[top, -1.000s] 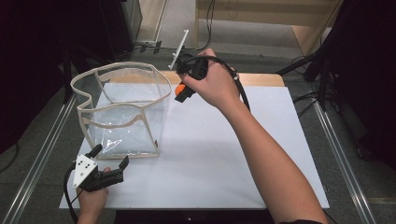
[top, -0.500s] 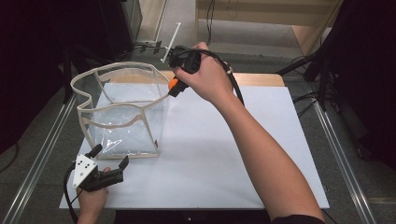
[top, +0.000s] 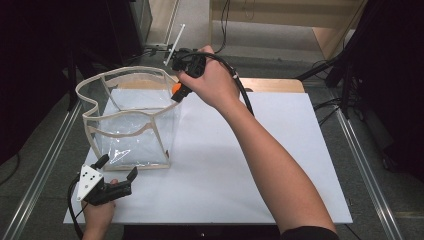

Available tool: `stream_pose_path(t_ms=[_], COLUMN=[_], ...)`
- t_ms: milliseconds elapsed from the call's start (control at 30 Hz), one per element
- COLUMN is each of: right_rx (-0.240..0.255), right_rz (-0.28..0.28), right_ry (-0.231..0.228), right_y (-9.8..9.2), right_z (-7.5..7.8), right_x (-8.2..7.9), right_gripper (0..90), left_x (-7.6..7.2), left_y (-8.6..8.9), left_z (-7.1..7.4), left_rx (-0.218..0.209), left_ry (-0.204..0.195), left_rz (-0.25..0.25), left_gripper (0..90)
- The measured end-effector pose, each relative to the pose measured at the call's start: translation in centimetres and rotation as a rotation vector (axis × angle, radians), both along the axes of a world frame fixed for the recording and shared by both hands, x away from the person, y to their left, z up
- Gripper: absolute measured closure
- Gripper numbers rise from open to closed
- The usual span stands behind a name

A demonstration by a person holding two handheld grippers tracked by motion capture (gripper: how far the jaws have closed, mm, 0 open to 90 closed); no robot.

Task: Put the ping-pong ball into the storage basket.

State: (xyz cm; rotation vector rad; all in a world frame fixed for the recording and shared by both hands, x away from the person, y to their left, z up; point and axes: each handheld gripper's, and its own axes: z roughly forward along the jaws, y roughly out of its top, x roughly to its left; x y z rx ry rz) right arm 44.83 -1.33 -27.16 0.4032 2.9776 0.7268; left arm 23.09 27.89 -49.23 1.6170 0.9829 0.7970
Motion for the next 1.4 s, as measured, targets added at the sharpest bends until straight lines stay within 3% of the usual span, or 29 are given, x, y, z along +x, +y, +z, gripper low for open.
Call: stream_pose_path(t_ms=[467, 700, 900, 967, 1033, 1067, 1200, 1400], right_rx=[0.014, 0.046, 0.054, 0.048, 0.035, 0.033, 0.044, 0.014], right_rz=[-0.038, -0.069, -0.076, -0.1, -0.12, -0.111, -0.131, -0.169], right_ry=[-0.005, -0.05, -0.041, -0.063, -0.044, -0.013, -0.002, -0.044], right_y=[-0.2, -1.8, -2.9, -3.3, -3.7, -4.0, -4.8, -6.1], right_z=[0.2, -0.1, -0.6, -0.9, -1.3, -1.7, -2.2, -3.9], right_x=[0.0, -1.2, -2.0, -2.2, -2.3, -2.4, -2.7, -3.5], right_gripper=[31.5, 16.8, 15.9, 12.7, 12.7, 12.8, 13.3, 13.3], left_x=[0.0, 0.0, 0.0, 0.0, 0.0, 0.0, 0.0, 0.0], left_y=[0.1, 0.0, 0.1, 0.0, 0.0, 0.0, 0.0, 0.0], left_z=[0.0, 0.0, 0.0, 0.0, 0.0, 0.0, 0.0, 0.0], left_rx=[-0.003, -0.004, -0.004, -0.006, -0.006, -0.006, -0.007, -0.006], left_ry=[0.0, -0.001, -0.001, -0.002, -0.002, -0.001, -0.002, -0.001], left_rz=[-0.002, -0.002, -0.002, -0.001, -0.001, -0.001, -0.001, -0.001], left_gripper=[0.0, 0.0, 0.0, 0.0, 0.0, 0.0, 0.0, 0.0])
